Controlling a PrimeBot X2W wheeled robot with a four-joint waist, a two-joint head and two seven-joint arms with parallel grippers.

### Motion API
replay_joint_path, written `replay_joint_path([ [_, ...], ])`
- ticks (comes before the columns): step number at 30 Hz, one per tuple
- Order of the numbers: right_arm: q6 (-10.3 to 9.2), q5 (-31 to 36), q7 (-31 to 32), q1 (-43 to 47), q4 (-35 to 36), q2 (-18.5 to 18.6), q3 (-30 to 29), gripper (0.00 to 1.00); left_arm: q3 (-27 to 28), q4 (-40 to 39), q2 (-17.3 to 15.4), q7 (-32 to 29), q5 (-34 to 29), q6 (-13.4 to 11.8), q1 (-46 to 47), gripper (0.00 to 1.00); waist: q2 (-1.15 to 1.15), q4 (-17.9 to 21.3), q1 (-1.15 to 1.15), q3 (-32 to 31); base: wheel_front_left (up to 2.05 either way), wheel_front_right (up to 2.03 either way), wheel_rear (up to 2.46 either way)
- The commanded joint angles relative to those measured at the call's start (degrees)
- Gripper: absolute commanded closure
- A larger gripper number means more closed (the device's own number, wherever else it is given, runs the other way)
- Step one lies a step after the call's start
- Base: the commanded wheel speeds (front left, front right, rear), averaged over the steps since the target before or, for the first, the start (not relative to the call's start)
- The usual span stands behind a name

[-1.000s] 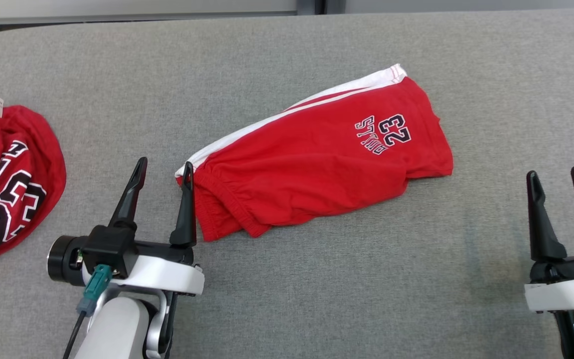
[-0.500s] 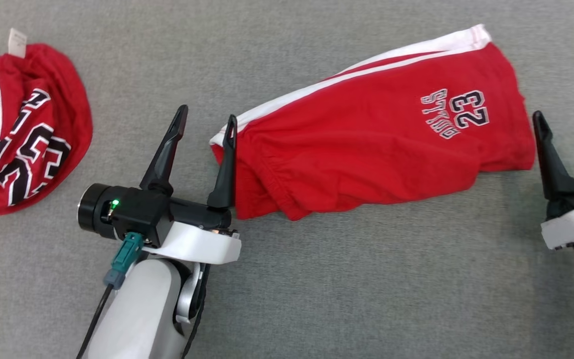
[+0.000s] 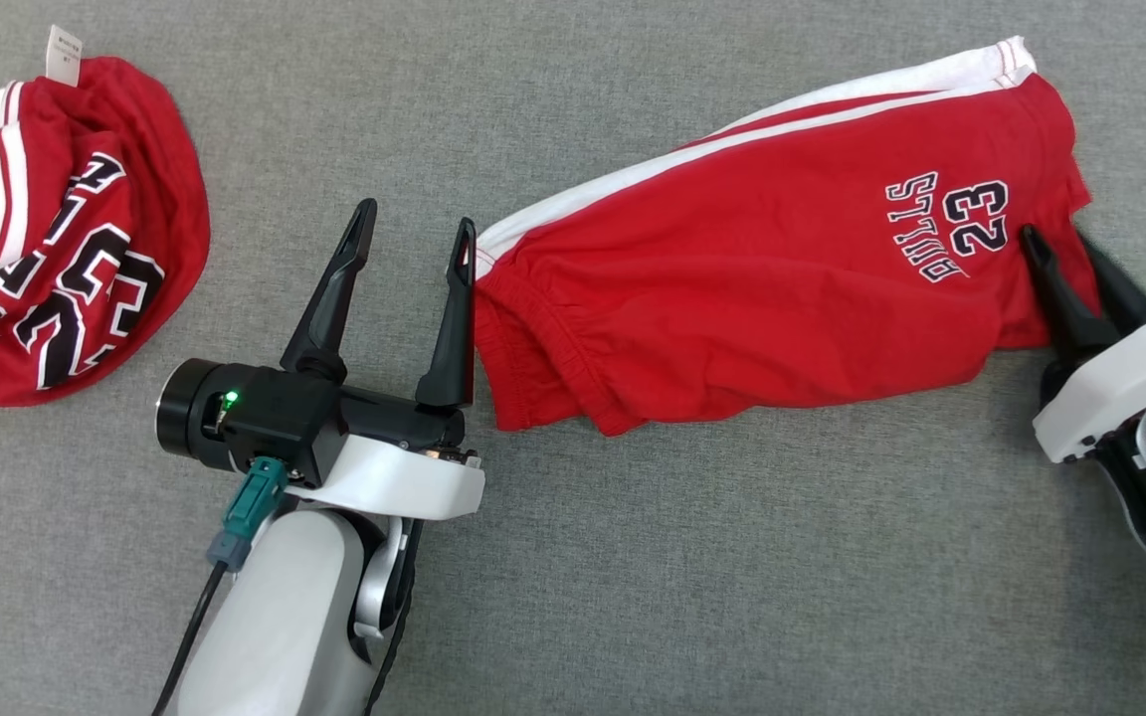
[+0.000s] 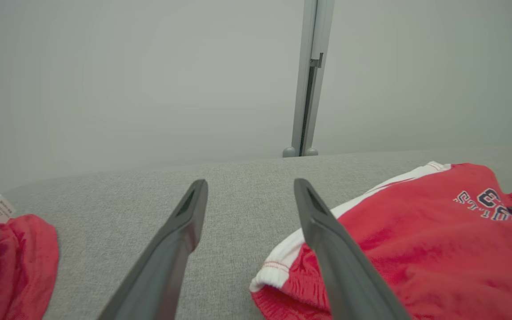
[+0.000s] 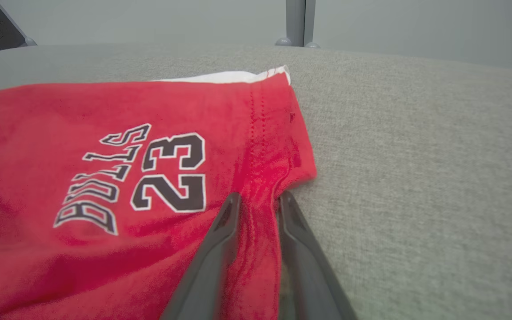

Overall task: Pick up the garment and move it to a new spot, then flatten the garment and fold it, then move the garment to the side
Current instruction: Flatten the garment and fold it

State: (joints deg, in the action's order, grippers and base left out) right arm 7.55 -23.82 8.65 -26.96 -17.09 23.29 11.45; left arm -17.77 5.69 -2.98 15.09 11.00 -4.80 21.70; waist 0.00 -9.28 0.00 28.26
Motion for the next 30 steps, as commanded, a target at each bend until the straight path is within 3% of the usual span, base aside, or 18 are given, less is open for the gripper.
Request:
replay_joint_path([
  [1,-0.12,-0.4,0.1,1.0,-0.5,-0.3,0.4,1.0,0.4,-0.1,-0.1,0.1,-0.4,-0.2,0.1,0.0,0.0,0.3,0.0,-0.4,0.0,0.0,0.0],
  [6,-0.12,-0.1,-4.0,3.6,1.2,-1.9,-0.4,1.0,1.3,-0.1,-0.1,0.1,-0.9,0.1,-1.1,0.0,0.0,1.8,0.0,-2.1,0.0,0.0,0.0],
  [15,-0.12,0.1,-10.3,17.3,5.4,-7.2,-5.1,1.0,3.4,0.1,-0.7,0.1,-1.1,0.7,-5.4,0.0,0.0,5.7,0.0,-7.3,0.0,0.0,0.0],
  [24,-0.12,0.6,-10.6,20.9,6.2,-7.7,-9.0,1.0,2.9,0.7,-0.5,0.1,-1.0,1.3,-6.7,0.0,0.0,5.9,0.0,-8.7,0.0,0.0,0.0],
  [30,-0.11,3.2,-8.0,17.5,12.4,-8.1,-6.0,1.0,2.4,1.4,-0.4,0.1,-0.7,1.4,-6.0,0.0,0.0,4.9,0.0,-9.9,0.0,0.0,0.0],
])
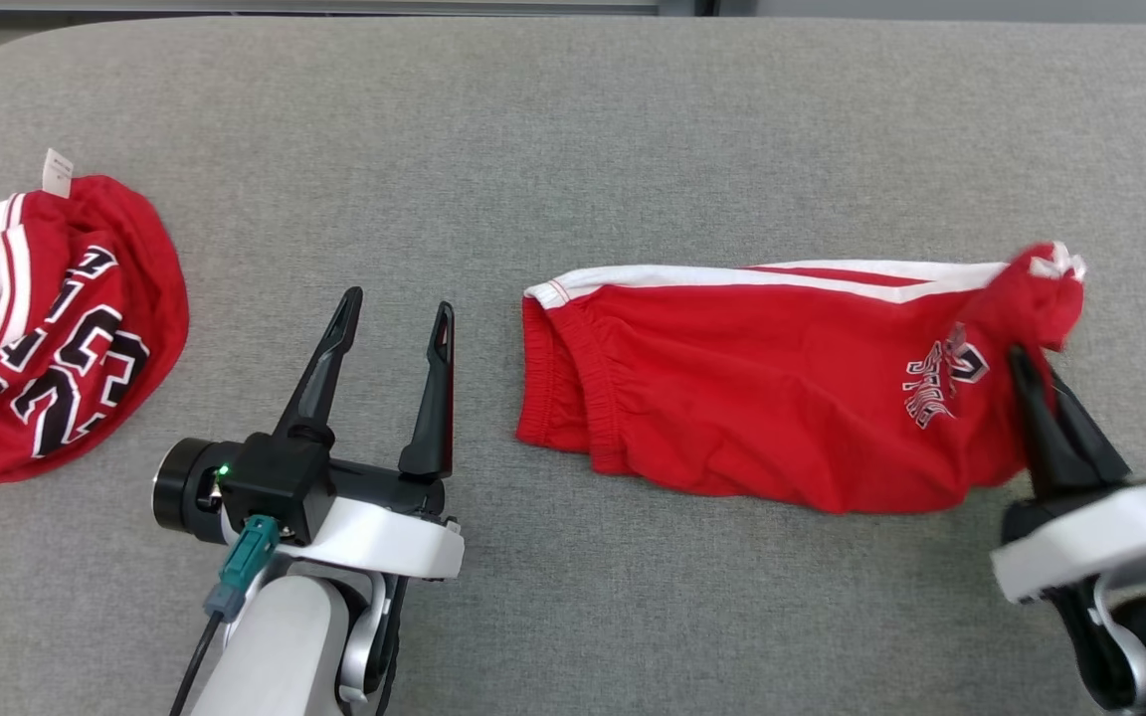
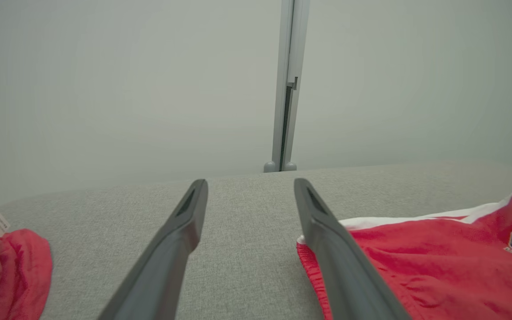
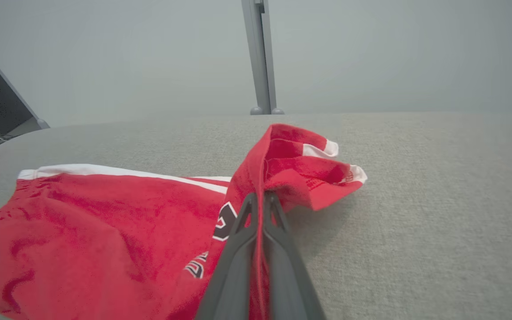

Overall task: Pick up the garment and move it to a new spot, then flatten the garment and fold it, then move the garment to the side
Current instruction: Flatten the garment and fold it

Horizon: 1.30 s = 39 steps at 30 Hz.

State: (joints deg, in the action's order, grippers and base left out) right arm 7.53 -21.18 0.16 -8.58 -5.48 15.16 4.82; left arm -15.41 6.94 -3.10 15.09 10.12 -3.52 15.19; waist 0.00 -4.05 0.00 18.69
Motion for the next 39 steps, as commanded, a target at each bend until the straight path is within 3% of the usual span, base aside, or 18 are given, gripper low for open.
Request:
replay_joint_path([
  [1,-0.09,1.2,1.2,-1.9,2.2,0.0,1.9,1.0,0.0,0.2,-0.2,0.1,0.3,0.1,0.5,0.0,0.0,-0.6,0.0,-0.6,0.0,0.0,0.0],
  [9,-0.09,1.5,7.1,-9.7,6.1,-2.7,14.3,1.0,-1.1,0.1,0.0,0.1,1.3,0.1,0.3,0.0,0.0,-3.9,0.0,-1.6,0.0,0.0,0.0],
  [14,-0.06,-0.8,9.4,-12.3,1.4,-6.6,22.3,1.0,-2.6,0.1,0.1,0.1,2.3,-0.4,0.2,0.0,0.0,-6.8,0.0,-1.5,0.0,0.0,0.0],
  [19,-0.05,-1.3,7.8,-11.7,-5.5,-9.2,24.6,1.0,-4.0,0.0,0.1,0.1,3.3,-1.2,-0.1,0.0,0.0,-8.4,0.0,-1.4,0.0,0.0,0.0],
  [20,-0.05,-1.4,7.5,-11.9,-6.6,-9.5,24.9,0.84,-4.1,-0.1,0.1,0.1,3.4,-1.2,-0.1,0.0,0.0,-8.4,0.0,-1.3,0.0,0.0,0.0],
  [21,-0.05,-1.2,6.8,-12.1,-7.6,-9.7,25.2,0.49,-4.2,-0.1,0.1,0.1,3.4,-1.4,-0.1,0.0,0.0,-8.4,0.0,-1.3,0.0,0.0,0.0],
  [22,-0.05,-1.4,5.8,-12.3,-7.9,-9.9,25.3,0.0,-4.2,-0.1,0.1,0.1,3.5,-1.5,-0.1,0.0,0.0,-8.4,0.0,-1.3,0.0,0.0,0.0],
  [26,-0.05,-1.1,2.0,-13.5,-8.1,-10.4,26.8,0.0,-3.7,-0.1,0.1,0.1,3.1,-1.8,-0.2,0.0,0.0,-7.6,0.0,-1.3,0.0,0.0,0.0],
  [31,-0.06,-1.6,-5.2,-13.9,-3.7,-8.4,26.8,0.0,-2.6,0.1,0.1,0.1,2.5,-1.8,-0.5,0.0,0.0,-5.9,0.0,-1.7,0.0,0.0,0.0],
  [39,-0.06,-1.0,-9.1,-7.8,2.6,-3.7,11.8,0.0,-0.5,0.0,-0.3,0.1,1.1,-1.3,-1.2,0.0,0.0,-2.7,0.0,-2.5,0.0,0.0,0.0],
])
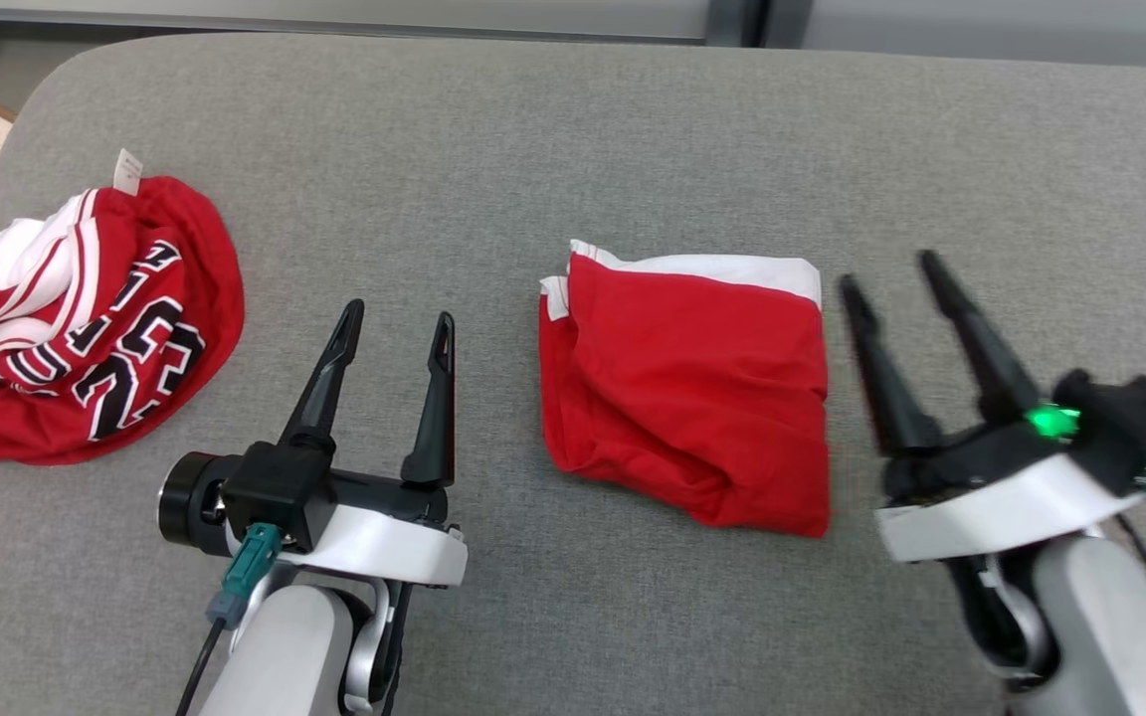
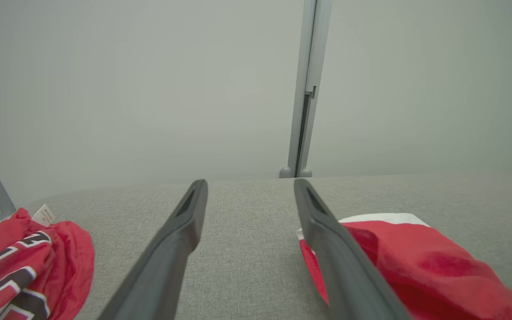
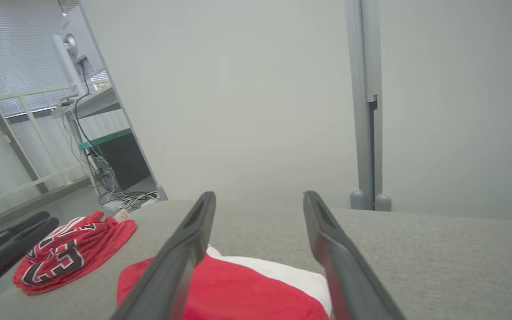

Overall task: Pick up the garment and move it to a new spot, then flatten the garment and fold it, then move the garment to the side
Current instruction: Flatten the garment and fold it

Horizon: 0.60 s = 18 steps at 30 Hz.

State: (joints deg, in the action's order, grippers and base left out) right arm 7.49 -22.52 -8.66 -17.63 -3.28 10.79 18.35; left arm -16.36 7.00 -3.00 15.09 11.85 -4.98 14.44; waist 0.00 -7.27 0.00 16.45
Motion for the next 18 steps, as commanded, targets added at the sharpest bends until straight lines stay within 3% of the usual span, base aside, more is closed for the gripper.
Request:
replay_joint_path([
  [1,-0.01,0.5,-0.1,2.2,0.9,1.0,-3.7,0.0,0.6,0.0,-0.5,0.1,-0.7,0.2,-0.6,0.0,0.0,0.8,0.0,-0.2,0.0,0.0,0.0],
  [6,-0.01,1.8,0.9,8.2,2.4,2.2,-13.2,0.0,1.7,0.1,-1.1,0.1,-1.0,0.3,-1.4,0.0,0.0,2.0,0.0,-1.1,0.0,0.0,0.0],
  [18,-0.01,2.4,3.1,16.2,6.1,1.6,-17.2,0.0,4.2,0.9,-2.9,0.1,0.1,0.3,-5.8,0.0,0.0,5.0,0.0,-6.9,0.0,0.0,0.0],
])
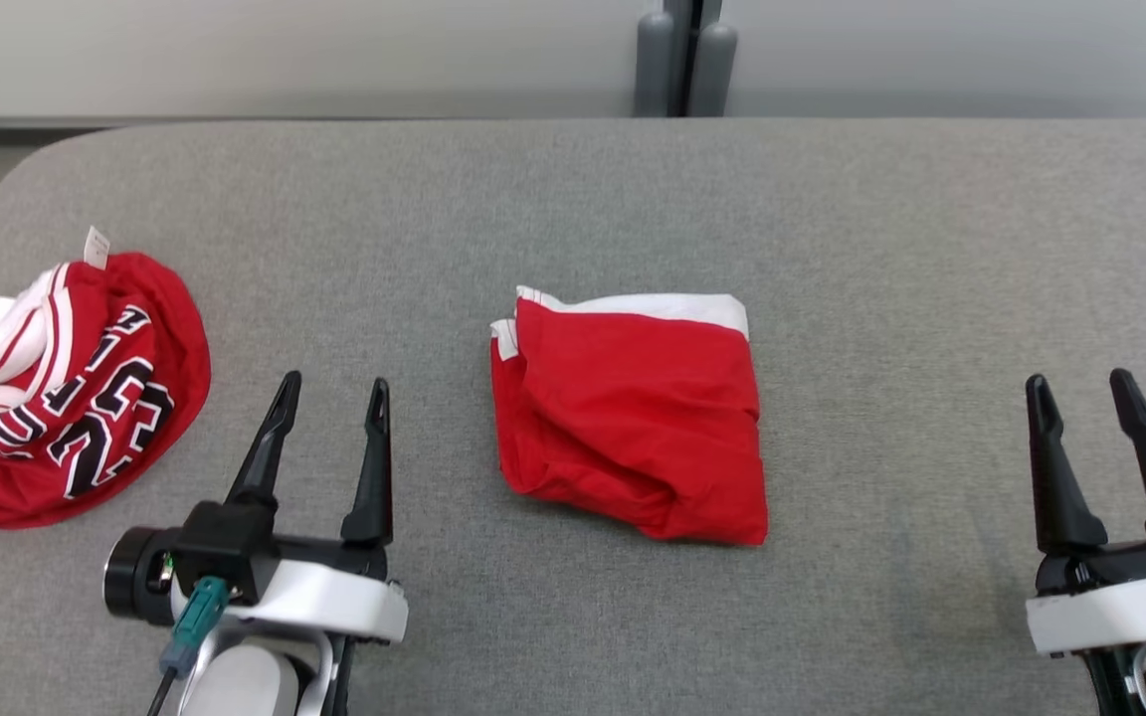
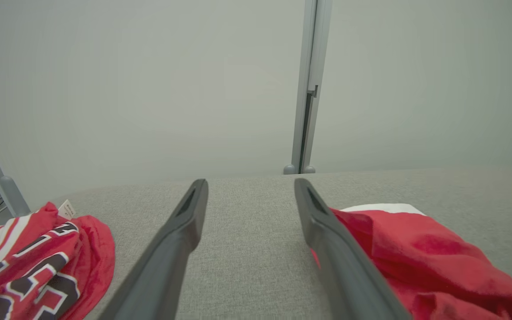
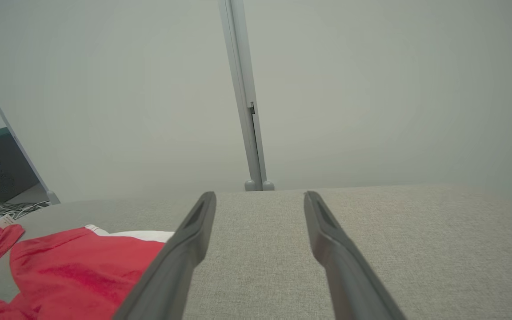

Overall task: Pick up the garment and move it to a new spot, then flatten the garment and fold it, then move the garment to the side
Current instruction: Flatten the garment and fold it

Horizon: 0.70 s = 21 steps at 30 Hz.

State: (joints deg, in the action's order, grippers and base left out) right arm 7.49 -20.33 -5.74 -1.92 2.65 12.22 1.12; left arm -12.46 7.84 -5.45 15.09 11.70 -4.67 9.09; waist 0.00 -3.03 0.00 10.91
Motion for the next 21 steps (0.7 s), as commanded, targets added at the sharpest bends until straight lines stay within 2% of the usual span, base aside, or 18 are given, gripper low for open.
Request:
replay_joint_path([
  [1,-0.01,0.3,0.6,1.1,0.3,0.1,0.2,0.0,0.5,0.2,-0.7,0.1,0.3,0.0,-1.1,0.0,0.0,1.1,0.0,-2.2,0.0,0.0,0.0],
  [13,-0.01,0.1,4.9,8.3,1.8,0.1,-0.5,0.0,0.7,-1.0,-3.1,-1.5,1.5,-0.1,-9.0,0.0,0.0,2.8,0.0,-10.6,0.0,0.0,0.0],
  [21,-0.01,0.2,6.7,9.3,3.2,-0.6,-0.5,0.0,0.3,-3.1,-4.1,-3.0,1.2,-0.9,-11.1,0.0,0.0,2.9,0.0,-11.3,0.0,0.0,0.0],
])
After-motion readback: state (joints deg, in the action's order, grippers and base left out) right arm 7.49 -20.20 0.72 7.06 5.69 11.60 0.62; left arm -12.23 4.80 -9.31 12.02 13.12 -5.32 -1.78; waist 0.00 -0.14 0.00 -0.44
